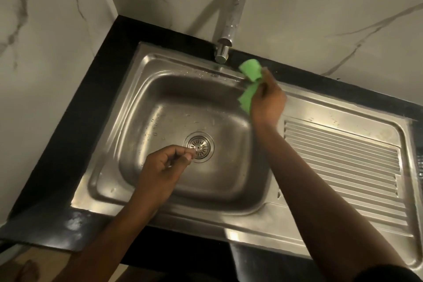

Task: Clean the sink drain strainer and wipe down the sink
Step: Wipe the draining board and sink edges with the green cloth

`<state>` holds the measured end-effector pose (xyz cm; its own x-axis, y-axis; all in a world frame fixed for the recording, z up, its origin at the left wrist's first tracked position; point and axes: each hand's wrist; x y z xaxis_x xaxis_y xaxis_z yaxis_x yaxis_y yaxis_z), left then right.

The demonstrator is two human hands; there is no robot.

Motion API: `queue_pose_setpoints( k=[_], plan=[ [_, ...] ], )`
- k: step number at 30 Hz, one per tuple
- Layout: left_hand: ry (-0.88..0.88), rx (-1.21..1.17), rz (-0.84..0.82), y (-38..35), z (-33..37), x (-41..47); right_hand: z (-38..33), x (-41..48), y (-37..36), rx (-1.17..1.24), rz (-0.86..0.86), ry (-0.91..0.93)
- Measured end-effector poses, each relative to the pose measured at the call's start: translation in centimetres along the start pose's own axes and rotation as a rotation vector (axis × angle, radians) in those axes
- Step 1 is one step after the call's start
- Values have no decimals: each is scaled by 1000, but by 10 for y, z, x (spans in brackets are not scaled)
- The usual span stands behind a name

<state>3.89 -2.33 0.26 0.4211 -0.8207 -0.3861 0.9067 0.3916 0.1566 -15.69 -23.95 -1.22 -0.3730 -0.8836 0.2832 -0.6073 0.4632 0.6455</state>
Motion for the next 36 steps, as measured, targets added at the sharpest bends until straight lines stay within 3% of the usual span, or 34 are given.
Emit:
queue_pose_setpoints(
  k=[2, 4, 8, 12, 27, 32, 36],
  plan=[
    [-2, 19, -15, 5, -3, 1, 20, 15, 13, -53, 200, -49],
    [2, 37, -33, 13, -5, 3, 34, 23, 18, -127, 260, -113],
    [10, 15, -50, 24, -5, 8, 36, 9, -8, -238, 52, -122],
    [23, -1, -52, 33, -9, 8, 12, -7, -46, -186, 53, -73],
    [63, 1, 32, 48, -19, 23, -83, -59, -163, -130, -431, 611],
    [64, 14, 56, 41, -16, 31, -75, -34, -143, -257, -605, 885],
    [37, 39, 40, 37, -8, 32, -26, -16, -96, -336, -544, 869]
  ],
)
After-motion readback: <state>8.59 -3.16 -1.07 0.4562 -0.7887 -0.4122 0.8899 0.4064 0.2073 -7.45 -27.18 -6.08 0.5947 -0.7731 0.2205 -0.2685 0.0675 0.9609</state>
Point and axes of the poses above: each hand's wrist, its own x-axis towards the middle knuckle, its own y-axis out of the back of the hand, z = x × y, and after that the axes turned 9 degrees about z, right-handed
